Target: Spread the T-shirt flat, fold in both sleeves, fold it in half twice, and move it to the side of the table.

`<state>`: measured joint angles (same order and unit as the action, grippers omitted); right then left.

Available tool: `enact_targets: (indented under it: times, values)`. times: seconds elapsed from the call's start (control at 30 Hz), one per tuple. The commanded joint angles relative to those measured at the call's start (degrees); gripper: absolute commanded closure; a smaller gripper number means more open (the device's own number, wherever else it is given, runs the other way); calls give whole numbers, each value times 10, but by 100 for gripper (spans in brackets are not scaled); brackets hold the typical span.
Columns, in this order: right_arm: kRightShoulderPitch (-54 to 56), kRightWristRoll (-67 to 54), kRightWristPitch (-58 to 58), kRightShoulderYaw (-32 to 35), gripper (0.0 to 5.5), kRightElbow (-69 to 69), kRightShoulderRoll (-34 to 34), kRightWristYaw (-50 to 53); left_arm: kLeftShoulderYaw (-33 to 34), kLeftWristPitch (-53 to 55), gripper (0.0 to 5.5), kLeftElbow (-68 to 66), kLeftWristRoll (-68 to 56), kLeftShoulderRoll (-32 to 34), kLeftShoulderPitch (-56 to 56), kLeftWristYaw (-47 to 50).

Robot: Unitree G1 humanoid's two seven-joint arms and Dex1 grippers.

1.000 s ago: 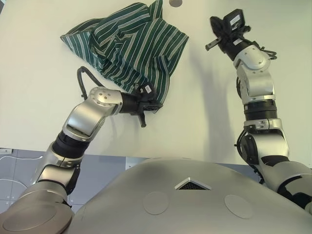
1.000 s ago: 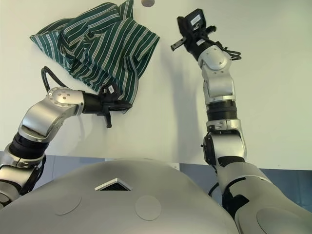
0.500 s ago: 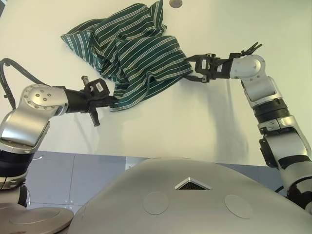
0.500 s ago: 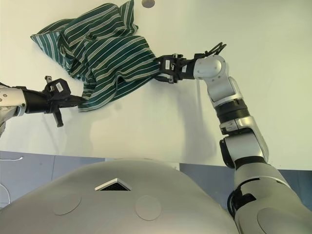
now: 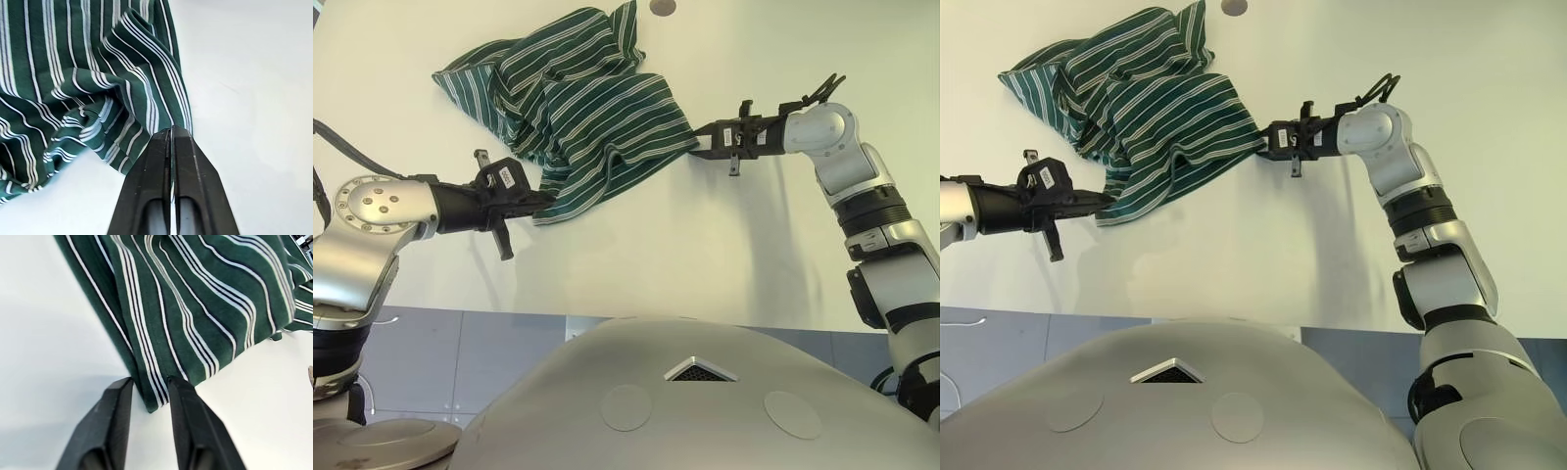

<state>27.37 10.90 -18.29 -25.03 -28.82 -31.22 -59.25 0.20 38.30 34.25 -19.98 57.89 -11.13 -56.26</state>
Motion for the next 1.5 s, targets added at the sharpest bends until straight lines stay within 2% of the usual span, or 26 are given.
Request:
enact_targets:
  times: [0.03,0.1,0.17,0.33,0.43,0.6,0.73,0.8,0.9,0.97,1.03,1.13,1.27,1.33,1.43,1.5]
  values:
    - [-23,47,13,-31,510,-39,-9,1,-9,-15,463,10,32,23,-34,7]
    - [-25,46,32,-31,550,-41,-2,6,-18,-41,419,13,58,33,-58,7]
    - [-25,44,43,-33,550,-40,3,8,-45,-65,380,-6,89,29,-55,14]
    - [-16,45,45,-40,550,-44,5,9,-136,-119,376,-123,166,-29,0,45]
    - [-15,51,38,-49,550,-46,-6,0,-141,-136,376,-157,167,-41,8,46]
    - [-17,38,43,-49,550,-44,-4,-1,-180,-130,470,-198,209,-19,10,38]
    - [-11,29,48,-44,550,-40,-1,-5,-211,-112,543,-209,219,-28,18,30]
    - [-11,15,53,-32,550,-35,-2,-6,-188,-134,547,-218,202,-65,40,57]
    - [-13,-58,102,21,550,-1,7,-18,-113,-170,547,-232,144,-135,101,101]
    - [12,-172,202,96,550,51,27,-37,-42,-176,547,-237,86,-177,168,124]
    - [57,-242,274,150,550,70,41,-36,-3,-179,547,-270,63,-199,244,144]
    - [196,-301,328,217,550,1,80,-11,12,-213,547,-415,88,-218,442,176]
    - [414,-266,272,250,550,-216,105,70,-31,-329,547,-726,169,-255,730,202]
    - [458,-250,247,253,550,-274,105,91,-34,-368,547,-812,187,-265,789,212]
    - [575,-216,205,263,550,-378,79,196,-38,-399,547,-984,227,-264,937,265]
    - [625,-190,184,266,550,-425,62,255,-44,-412,547,-1048,253,-262,1001,296]
